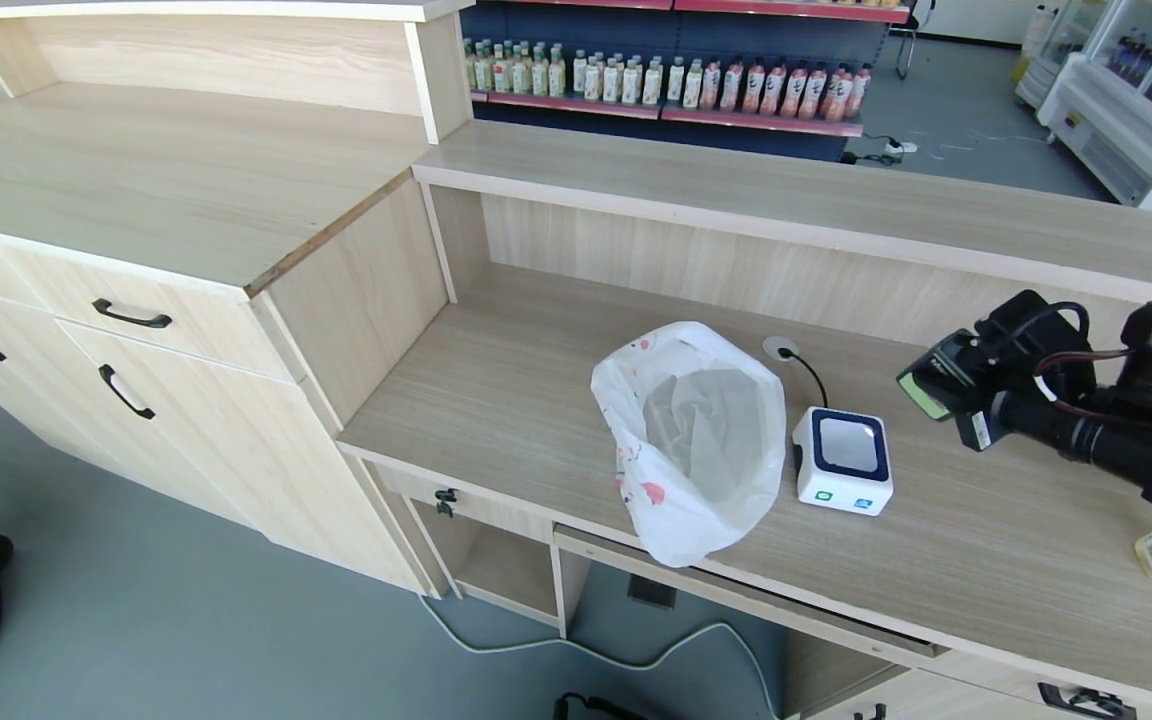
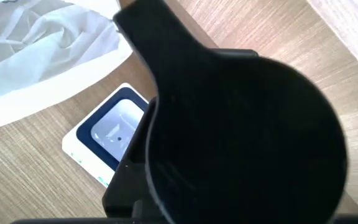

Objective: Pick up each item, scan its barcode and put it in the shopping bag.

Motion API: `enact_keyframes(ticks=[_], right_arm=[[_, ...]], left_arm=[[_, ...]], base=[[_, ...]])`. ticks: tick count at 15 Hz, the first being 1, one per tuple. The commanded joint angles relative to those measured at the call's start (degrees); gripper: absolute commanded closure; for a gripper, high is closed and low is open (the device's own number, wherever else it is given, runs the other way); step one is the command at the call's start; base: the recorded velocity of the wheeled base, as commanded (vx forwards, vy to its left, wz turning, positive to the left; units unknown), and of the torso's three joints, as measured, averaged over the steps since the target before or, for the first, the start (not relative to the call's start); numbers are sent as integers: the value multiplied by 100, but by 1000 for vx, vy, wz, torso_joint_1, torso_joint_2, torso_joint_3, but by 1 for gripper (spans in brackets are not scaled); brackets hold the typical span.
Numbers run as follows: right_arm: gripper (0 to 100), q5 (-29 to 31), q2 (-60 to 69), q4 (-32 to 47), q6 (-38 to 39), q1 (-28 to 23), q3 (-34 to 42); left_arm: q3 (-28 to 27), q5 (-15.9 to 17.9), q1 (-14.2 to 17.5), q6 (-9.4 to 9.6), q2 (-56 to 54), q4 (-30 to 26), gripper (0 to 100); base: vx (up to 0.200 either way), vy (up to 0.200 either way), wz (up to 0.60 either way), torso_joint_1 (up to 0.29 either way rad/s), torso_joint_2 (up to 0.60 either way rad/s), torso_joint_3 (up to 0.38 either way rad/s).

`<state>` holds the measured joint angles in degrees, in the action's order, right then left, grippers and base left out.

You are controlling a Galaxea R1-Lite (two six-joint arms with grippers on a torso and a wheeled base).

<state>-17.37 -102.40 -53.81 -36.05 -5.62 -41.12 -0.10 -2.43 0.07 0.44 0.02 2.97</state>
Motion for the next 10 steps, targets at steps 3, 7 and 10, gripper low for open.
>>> enact_keyframes(ticks=[3,7,10], right_arm=[[100,-12,370,-279,-201,-106,315],[100,6,273,-754,-192,377,69],[100,23,-316,-684,10,738,-327]], left_arm=[[1,-4,1,0,-2,1,0],[1,-4,1,0,-2,1,0],[1,-4,1,0,-2,1,0]], base=[[0,0,0,0,0,0],[0,0,600,1,4,2],[0,0,400,8,2,3]])
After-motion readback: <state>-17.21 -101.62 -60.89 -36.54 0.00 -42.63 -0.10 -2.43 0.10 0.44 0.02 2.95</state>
